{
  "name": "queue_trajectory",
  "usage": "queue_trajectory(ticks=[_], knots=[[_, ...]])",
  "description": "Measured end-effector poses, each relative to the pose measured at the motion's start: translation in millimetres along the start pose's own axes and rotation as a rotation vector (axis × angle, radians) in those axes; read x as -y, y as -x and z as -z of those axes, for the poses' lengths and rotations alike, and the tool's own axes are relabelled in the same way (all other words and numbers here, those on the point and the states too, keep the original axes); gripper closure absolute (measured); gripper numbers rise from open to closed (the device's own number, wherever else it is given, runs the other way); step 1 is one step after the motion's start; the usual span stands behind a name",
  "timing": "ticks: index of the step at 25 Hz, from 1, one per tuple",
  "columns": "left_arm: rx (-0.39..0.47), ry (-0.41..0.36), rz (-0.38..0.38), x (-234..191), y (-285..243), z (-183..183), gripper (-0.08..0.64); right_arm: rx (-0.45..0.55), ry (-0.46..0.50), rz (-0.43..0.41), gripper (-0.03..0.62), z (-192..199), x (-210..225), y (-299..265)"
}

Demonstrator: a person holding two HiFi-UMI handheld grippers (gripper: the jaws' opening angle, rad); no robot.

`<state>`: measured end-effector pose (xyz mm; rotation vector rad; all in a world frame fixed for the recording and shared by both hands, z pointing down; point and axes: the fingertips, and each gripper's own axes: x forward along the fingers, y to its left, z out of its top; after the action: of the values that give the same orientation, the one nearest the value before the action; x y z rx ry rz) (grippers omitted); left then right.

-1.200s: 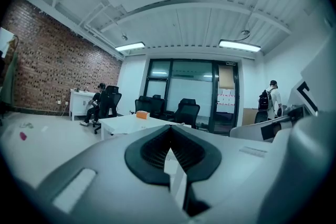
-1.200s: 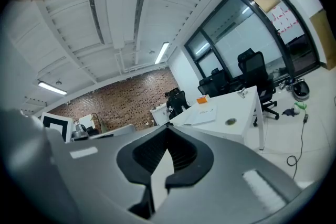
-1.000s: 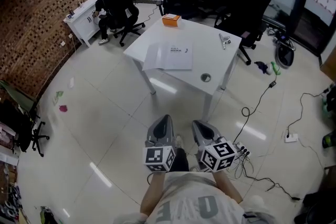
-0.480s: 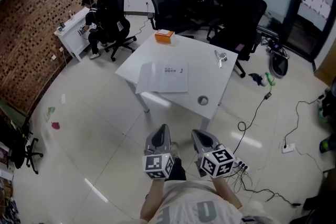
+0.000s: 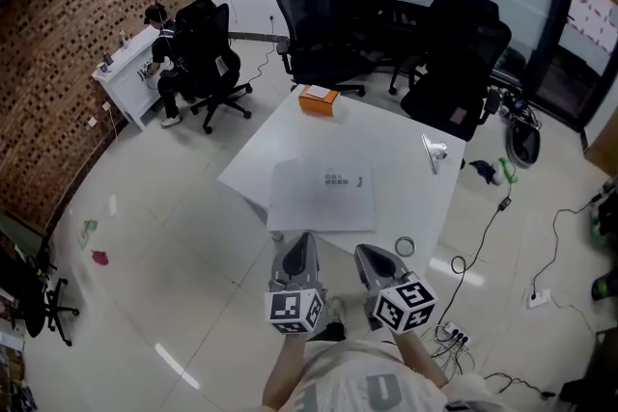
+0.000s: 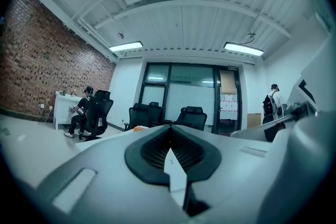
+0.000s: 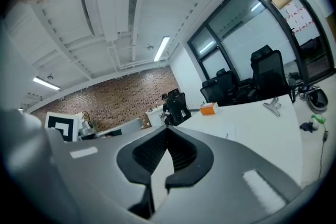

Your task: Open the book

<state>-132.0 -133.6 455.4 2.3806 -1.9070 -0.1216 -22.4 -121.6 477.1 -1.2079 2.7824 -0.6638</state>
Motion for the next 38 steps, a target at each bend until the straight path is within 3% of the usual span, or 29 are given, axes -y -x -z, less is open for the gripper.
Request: queue_trajectory(ticks=[4, 10, 13, 19, 24, 30, 34, 38], knots=[[0.023, -0.031, 0.048, -36, -59, -17, 0.543, 0.073, 0.044, 0.045, 0.590, -43, 21, -68], [-0.015, -0.002, 0.102, -64, -115, -7, 0.543, 0.054, -0.023, 0.149, 0.589, -45, 62, -113], [-0.019, 0.019, 0.083, -78, -129, -2, 0.543, 0.017, -0.015, 0.171, 0.589, -42, 74, -125], [-0.059, 0.065, 0.006, -113, -136, 16, 0.543, -0.041, 0.016, 0.131, 0.589, -41, 75, -157], [-0.094, 0.023, -0.033, -116, -140, 19, 0.543, -0.046, 0.017, 0.065, 0.589, -49, 68, -180], [-0.070, 0.044, -0.019, -106, -144, 21, 0.543, -0.075, 0.030, 0.046, 0.589, -41, 69, -178], [-0.034, 0.056, 0.023, -93, -155, 16, 0.543, -0.047, 0.027, 0.077, 0.589, -44, 89, -166], [-0.068, 0.057, 0.045, -81, -160, 29, 0.543, -0.048, -0.003, 0.142, 0.589, -33, 116, -155]])
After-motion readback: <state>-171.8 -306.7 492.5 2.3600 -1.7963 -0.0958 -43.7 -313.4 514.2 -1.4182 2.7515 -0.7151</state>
